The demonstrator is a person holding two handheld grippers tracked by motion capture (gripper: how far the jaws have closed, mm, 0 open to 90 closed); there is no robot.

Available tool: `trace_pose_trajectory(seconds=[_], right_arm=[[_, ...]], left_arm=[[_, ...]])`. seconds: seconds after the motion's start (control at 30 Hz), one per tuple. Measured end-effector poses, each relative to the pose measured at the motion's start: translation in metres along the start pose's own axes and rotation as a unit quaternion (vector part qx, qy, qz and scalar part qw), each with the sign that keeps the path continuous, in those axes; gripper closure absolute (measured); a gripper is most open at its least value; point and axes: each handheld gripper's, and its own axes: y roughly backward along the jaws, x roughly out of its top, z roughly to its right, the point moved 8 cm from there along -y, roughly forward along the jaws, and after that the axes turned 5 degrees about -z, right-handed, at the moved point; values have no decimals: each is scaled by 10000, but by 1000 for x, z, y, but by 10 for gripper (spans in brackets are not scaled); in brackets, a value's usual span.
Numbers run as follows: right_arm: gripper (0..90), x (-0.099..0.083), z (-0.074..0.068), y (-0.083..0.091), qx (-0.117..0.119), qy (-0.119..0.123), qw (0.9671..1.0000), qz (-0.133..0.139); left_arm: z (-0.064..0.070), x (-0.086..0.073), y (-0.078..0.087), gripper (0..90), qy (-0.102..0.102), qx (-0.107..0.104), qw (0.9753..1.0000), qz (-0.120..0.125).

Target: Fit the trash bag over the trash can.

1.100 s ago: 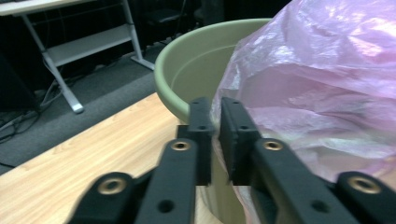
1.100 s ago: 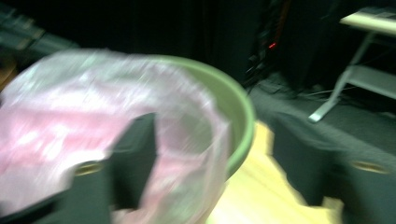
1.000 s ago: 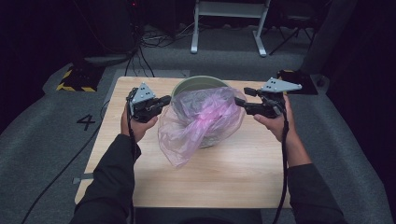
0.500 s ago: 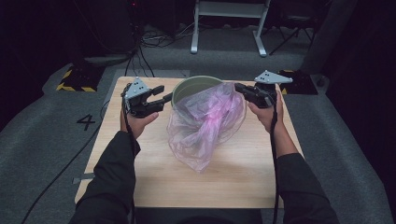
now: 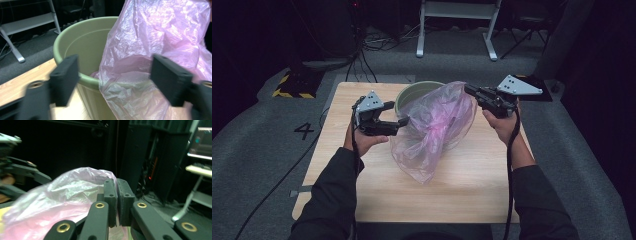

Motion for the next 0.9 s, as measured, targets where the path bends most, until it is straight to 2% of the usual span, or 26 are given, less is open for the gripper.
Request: trace_pose_trajectory(seconds=[0.03,0.1,0.13,0.17,0.2,0.23,0.27,0.3,0.33,0.4,0.47,0.5,0.53,0.57,0.6,0.67,0.7,0.8,0.9], right_arm=[[873,3,-3,1,57,21,10000,63],[872,4,-4,2,85,41,9999,82],[872,5,-6,3,71,70,9999,94],[872,6,-8,2,118,89,9998,114],[872,6,-8,2,106,91,9998,113],[872,6,-8,2,106,91,9998,113],[872,6,-8,2,109,96,9998,114],[872,5,-8,1,80,107,9999,90],[872,5,-7,0,49,106,9999,83],[871,4,-5,-2,61,79,9999,51],[870,2,-2,-5,-5,19,10000,-65],[871,0,-2,-6,-17,1,10000,-89],[870,0,-1,-6,-20,6,10000,-94],[870,0,-1,-6,-20,6,10000,-94],[871,0,-2,-6,4,25,10000,-79],[870,0,-2,-4,15,15,10000,-62],[870,0,-3,-3,19,10,10000,-54],[866,0,-5,0,70,11,10000,-43],[858,-3,-6,0,107,31,9999,-112]], left_arm=[[-1,0,0,296,-27,46,10000,-23],[-1,0,-1,434,-63,-24,10000,-66],[-2,-1,-3,434,-122,-35,9998,-123],[-3,-1,-4,572,-171,34,9997,-158],[-3,-1,-4,620,-227,-19,9996,-161],[-2,-1,-5,620,-293,-67,9994,-162],[-3,-1,-5,695,-348,-7,9992,-174],[-4,-1,-4,871,-383,87,9991,-135],[-5,1,-3,899,-417,61,9991,-9],[-7,1,-2,900,-447,139,9989,0],[-9,4,2,900,-283,-78,9994,179],[-9,4,2,866,-283,-78,9994,179],[-10,7,7,711,-132,-67,9991,387],[-10,7,7,589,-132,-67,9991,387],[-9,7,13,448,110,-170,9988,449],[-6,3,18,267,262,-68,9987,426],[-6,3,18,242,262,-68,9987,426],[3,-13,25,175,347,-403,9979,360],[9,-20,27,160,352,-525,9974,335]])
